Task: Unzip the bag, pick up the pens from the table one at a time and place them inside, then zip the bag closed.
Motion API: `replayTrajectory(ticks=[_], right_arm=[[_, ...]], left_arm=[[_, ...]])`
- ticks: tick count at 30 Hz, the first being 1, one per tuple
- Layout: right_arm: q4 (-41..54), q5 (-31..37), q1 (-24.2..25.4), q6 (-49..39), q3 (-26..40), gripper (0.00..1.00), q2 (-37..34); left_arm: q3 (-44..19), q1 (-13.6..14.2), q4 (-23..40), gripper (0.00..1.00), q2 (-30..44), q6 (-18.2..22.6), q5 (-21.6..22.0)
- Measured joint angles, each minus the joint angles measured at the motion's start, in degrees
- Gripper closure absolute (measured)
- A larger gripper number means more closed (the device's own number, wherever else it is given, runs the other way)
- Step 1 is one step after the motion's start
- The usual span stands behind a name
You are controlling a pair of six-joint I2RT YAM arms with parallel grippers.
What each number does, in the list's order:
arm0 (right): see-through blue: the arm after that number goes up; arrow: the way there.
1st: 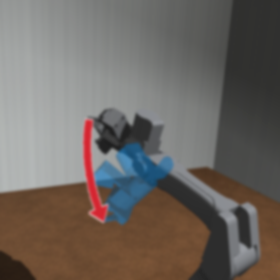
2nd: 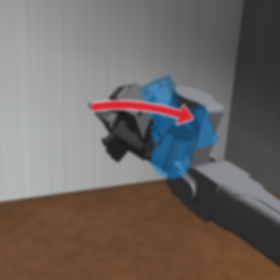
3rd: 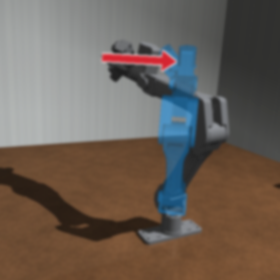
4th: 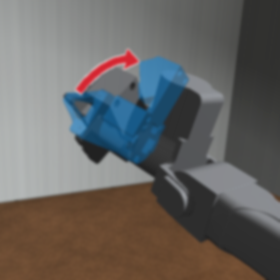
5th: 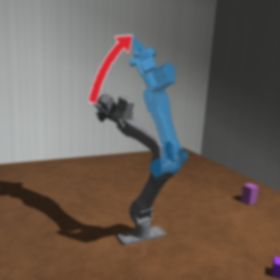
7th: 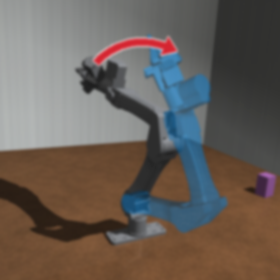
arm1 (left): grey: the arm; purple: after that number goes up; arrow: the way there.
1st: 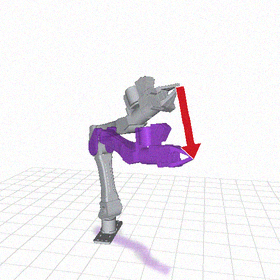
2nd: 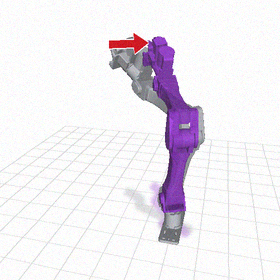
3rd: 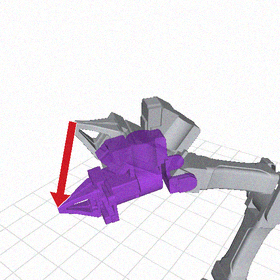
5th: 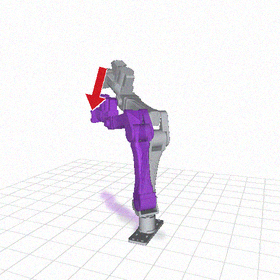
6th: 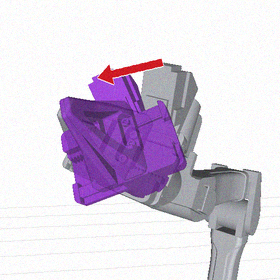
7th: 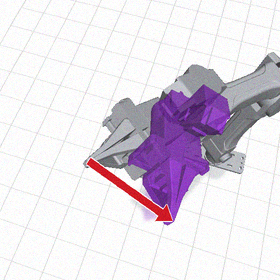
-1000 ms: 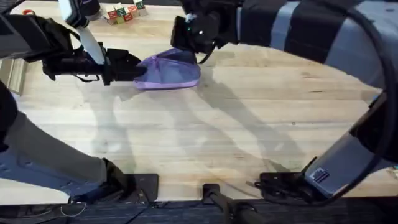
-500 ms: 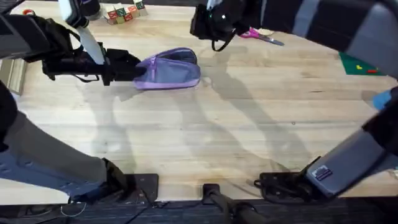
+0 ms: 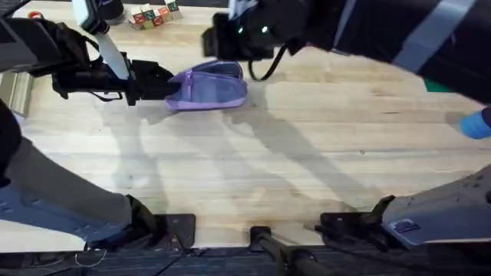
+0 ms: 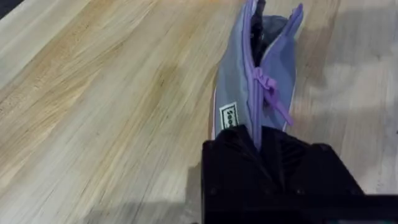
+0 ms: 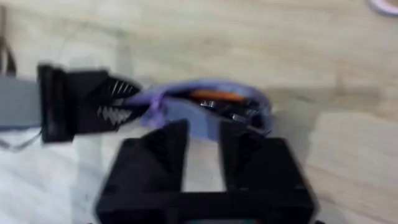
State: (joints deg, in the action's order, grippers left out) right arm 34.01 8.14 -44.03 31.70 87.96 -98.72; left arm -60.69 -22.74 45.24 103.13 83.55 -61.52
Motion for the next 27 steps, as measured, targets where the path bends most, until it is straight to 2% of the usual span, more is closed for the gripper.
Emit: replayTrajectory(ticks=[1, 4, 5, 11, 21, 27], right_arm=[[0.4, 0.0, -1.1, -0.1, 0.0, 0.572, 0.1], [0.9, 0.0, -4.7, -0.2, 0.0, 0.135, 0.3], [0.9, 0.0, -5.9, -0.5, 0.0, 0.038, 0.3], [0.9, 0.0, -10.2, -0.5, 0.0, 0.006, 0.3], [0.5, 0.0, -10.4, 0.2, 0.0, 0.006, 0.3], [0.3, 0.2, -10.4, 7.4, 0.0, 0.005, 0.3]], left_arm=[[0.0, 0.0, 0.0, 0.958, 0.0, 0.0, 0.0], [0.0, 0.0, 0.0, 0.958, 0.0, 0.0, 0.0], [0.0, 0.0, 0.0, 0.958, 0.0, 0.0, 0.0], [0.0, 0.0, 0.0, 0.958, 0.0, 0.0, 0.0], [0.0, 0.0, 0.0, 0.958, 0.0, 0.0, 0.0], [0.0, 0.0, 0.0, 0.958, 0.0, 0.0, 0.0]])
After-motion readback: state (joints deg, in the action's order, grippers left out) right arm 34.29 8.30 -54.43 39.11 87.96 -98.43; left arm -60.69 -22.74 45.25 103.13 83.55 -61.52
